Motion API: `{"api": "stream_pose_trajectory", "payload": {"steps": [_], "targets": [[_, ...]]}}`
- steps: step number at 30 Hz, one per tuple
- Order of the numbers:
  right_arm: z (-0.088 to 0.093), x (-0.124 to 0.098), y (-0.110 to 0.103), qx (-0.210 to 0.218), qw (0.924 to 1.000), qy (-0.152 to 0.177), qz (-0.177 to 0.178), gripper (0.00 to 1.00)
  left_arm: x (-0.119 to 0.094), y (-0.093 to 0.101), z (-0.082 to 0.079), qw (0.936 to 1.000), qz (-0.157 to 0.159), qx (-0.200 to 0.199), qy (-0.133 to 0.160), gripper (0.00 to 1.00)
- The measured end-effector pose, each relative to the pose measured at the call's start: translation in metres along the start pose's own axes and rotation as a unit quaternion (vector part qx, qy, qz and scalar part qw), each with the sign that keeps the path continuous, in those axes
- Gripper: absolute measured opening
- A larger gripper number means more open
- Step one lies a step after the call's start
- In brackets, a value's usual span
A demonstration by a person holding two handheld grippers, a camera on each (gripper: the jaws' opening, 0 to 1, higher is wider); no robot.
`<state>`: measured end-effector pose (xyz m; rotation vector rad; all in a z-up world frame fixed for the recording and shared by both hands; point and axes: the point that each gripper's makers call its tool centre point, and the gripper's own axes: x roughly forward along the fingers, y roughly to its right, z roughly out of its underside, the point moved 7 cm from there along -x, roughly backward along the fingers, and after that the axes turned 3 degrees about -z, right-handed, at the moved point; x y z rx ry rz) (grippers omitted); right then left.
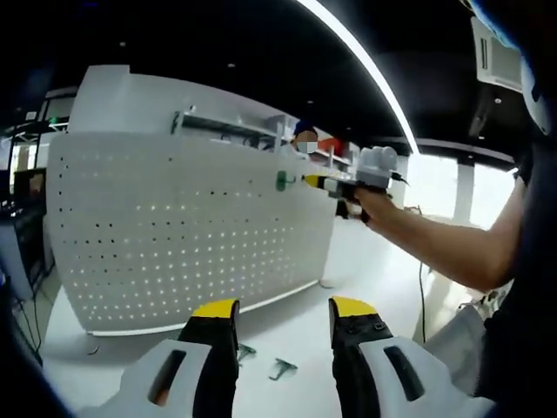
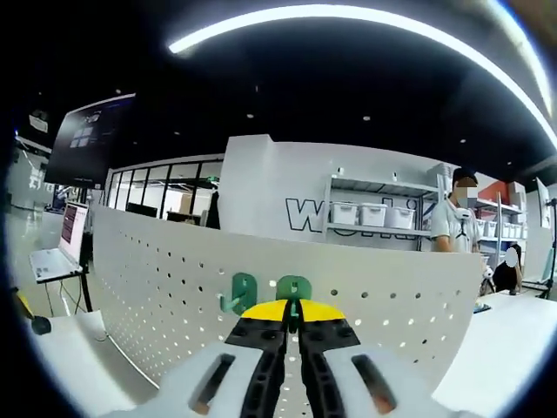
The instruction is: Insert the hook assembly into the mounting plate slot until the hook locks in place.
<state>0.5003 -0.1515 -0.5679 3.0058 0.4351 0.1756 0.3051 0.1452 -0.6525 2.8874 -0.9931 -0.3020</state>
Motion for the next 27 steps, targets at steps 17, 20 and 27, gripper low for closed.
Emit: {"api": "stream_pose_trajectory", "payload": {"steps": [17, 20, 27], "targets": [[0.002, 0.013, 0.004, -0.001, 1.0000, -0.004, 0.005, 0.02, 0.003, -0.003, 0.000, 1.0000, -0.003, -0.003, -0.003, 0.41], [0.002, 0.012, 0.004, 0.000, 1.0000, -0.004, 0.006, 0.02, 0.003, -0.003, 0.000, 1.0000, -0.002, -0.003, -0.004, 0.41], [0.006, 0.012, 0.004, 0.001, 1.0000, -0.005, 0.009, 0.02, 0.006, -0.004, -0.002, 1.0000, -0.001, -0.002, -0.004, 0.40]]}}
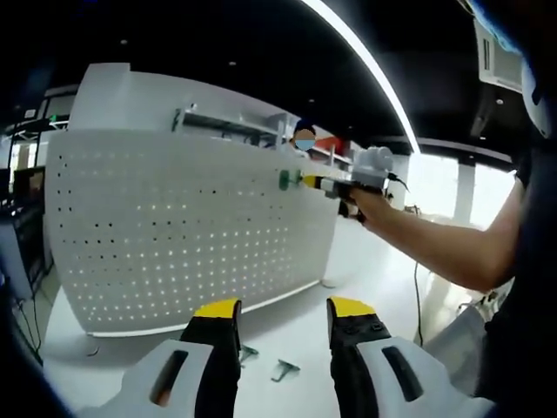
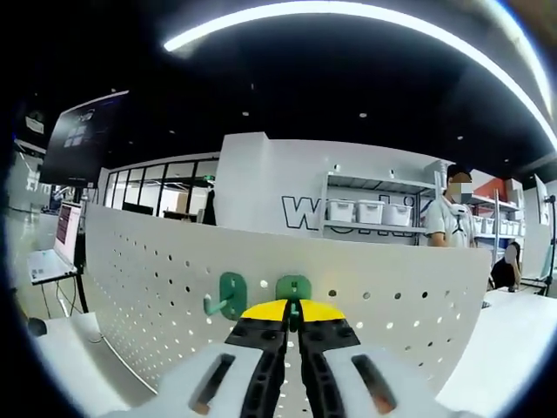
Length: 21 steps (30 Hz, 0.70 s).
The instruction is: Insert the hook assembly into the mounting plate slot until the hook locks in place.
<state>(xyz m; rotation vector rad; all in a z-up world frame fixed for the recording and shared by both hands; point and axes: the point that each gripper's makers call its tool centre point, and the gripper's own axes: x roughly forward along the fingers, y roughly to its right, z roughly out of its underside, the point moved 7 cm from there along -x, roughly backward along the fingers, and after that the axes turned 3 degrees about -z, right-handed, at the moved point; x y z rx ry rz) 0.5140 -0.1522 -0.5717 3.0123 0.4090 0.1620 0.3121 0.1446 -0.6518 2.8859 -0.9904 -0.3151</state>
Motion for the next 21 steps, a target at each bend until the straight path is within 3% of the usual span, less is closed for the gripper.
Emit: {"api": "stream_pose_trajectory", "payload": {"steps": [11, 17, 21], "targets": [[0.004, 0.004, -0.002, -0.014, 0.9998, -0.004, 0.011, 0.03, 0.000, -0.002, 0.001, 1.0000, 0.000, -0.002, -0.002, 0.40], [0.004, 0.005, -0.007, -0.065, 0.9973, -0.017, 0.030, 0.03, 0.001, -0.004, 0.001, 1.0000, -0.001, -0.005, -0.001, 0.39], [0.004, 0.005, -0.011, -0.139, 0.9888, -0.026, 0.049, 0.03, 0.000, -0.005, 0.002, 1.0000, -0.002, -0.006, -0.001, 0.39]]}}
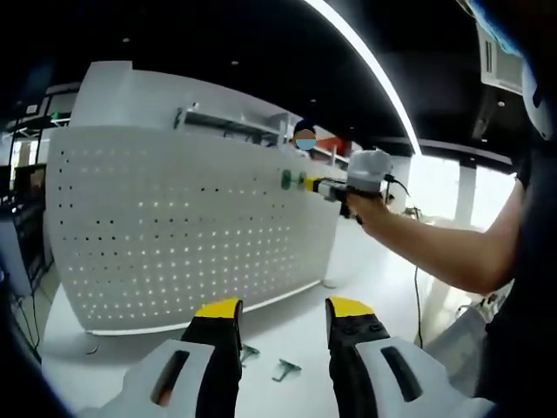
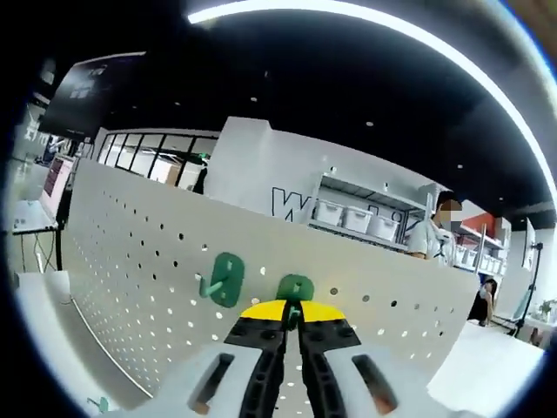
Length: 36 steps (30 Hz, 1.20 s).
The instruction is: Insert the hook assembly into the mounting plate slot until the hook locks in place.
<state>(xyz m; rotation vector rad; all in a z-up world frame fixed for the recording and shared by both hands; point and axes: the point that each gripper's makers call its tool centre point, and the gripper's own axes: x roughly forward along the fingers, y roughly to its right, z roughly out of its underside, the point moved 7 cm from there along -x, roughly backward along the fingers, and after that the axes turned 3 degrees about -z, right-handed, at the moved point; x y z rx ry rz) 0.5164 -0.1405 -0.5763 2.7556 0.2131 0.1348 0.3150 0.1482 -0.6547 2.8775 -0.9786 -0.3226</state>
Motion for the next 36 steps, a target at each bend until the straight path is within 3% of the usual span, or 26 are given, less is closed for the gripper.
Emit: {"api": "stream_pose_trajectory", "payload": {"steps": [3, 12, 16, 36], "targets": [[0.001, 0.000, -0.001, 0.007, 1.0000, 0.003, -0.001, 0.03, -0.001, -0.001, 0.001, 1.0000, -0.001, 0.000, 0.000, 0.39], [0.005, -0.003, 0.007, 0.082, 0.9964, 0.009, -0.019, 0.04, 0.001, -0.003, 0.003, 1.0000, -0.002, 0.001, -0.004, 0.39], [0.008, -0.005, 0.008, 0.103, 0.9944, 0.010, -0.020, 0.10, 0.003, -0.006, 0.005, 1.0000, -0.002, 0.005, -0.008, 0.39], [0.022, -0.033, 0.015, 0.115, 0.9932, 0.003, -0.020, 0.14, 0.021, -0.015, 0.030, 0.9986, 0.006, 0.015, -0.050, 0.37]]}}
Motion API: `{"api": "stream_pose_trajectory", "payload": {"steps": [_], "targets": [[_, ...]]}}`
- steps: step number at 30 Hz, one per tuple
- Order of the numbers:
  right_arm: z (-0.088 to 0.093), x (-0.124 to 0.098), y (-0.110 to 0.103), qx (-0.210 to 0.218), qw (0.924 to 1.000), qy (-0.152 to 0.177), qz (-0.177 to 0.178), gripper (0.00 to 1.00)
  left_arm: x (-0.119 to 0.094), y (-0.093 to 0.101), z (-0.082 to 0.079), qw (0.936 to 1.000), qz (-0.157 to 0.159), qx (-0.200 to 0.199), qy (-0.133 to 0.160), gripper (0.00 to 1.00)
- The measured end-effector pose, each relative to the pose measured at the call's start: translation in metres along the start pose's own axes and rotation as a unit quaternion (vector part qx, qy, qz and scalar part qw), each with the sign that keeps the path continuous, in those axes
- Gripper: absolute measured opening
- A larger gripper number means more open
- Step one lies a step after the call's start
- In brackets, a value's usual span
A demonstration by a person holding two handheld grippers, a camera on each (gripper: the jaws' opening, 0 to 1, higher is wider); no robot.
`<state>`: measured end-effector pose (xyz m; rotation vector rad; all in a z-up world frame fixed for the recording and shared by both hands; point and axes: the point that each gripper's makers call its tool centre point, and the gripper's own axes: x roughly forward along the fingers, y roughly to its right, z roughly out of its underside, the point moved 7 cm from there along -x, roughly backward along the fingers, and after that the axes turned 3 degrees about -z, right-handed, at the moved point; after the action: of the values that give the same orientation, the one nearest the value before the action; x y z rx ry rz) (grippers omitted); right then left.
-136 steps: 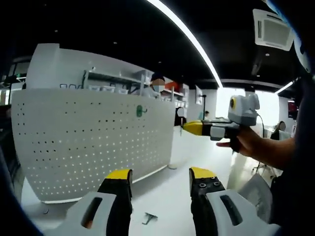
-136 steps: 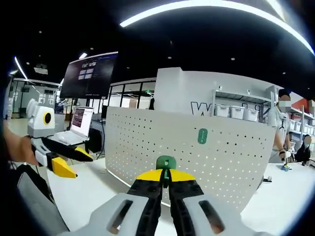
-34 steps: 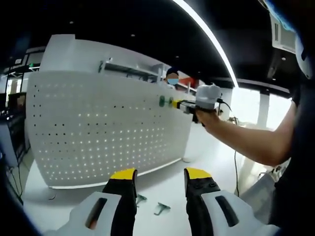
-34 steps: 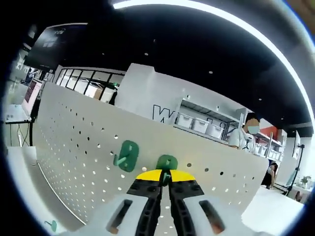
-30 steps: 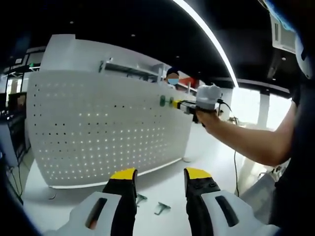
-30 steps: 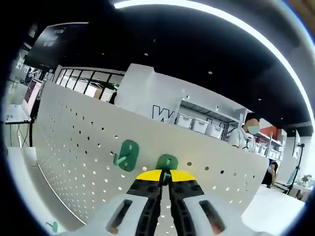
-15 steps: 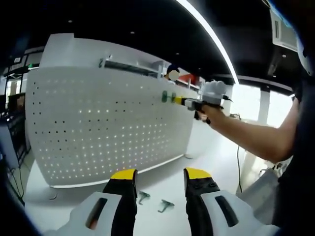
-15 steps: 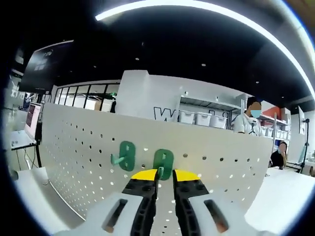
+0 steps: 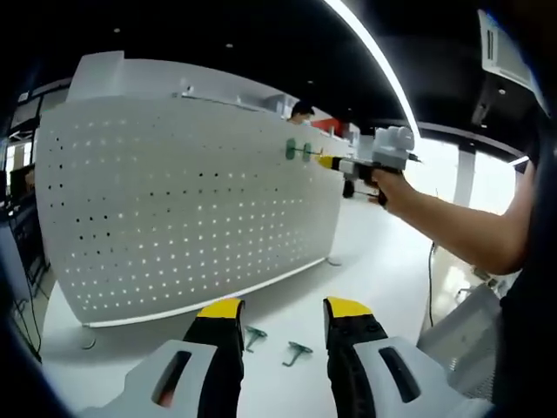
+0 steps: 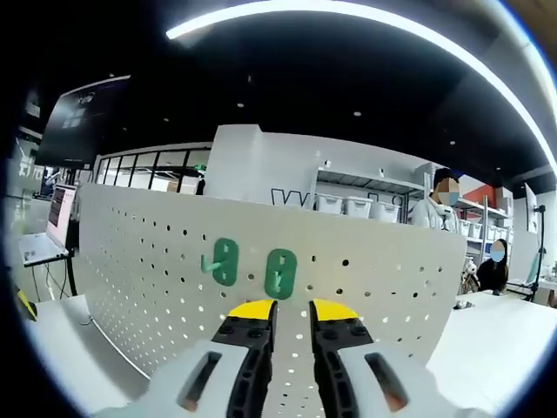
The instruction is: Insert the hook assembly into the mounting plate slot until the hook locks in place.
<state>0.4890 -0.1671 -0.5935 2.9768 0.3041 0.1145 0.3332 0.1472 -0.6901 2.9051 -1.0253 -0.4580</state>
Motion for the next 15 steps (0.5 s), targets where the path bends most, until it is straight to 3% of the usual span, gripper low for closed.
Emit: {"api": "stream_pose_trajectory", "payload": {"steps": [15], "targets": [[0.014, -0.041, 0.001, 0.006, 0.9999, -0.013, -0.003, 0.15, 0.038, -0.012, 0.021, 0.9970, 0.029, 0.044, -0.056, 0.35]]}}
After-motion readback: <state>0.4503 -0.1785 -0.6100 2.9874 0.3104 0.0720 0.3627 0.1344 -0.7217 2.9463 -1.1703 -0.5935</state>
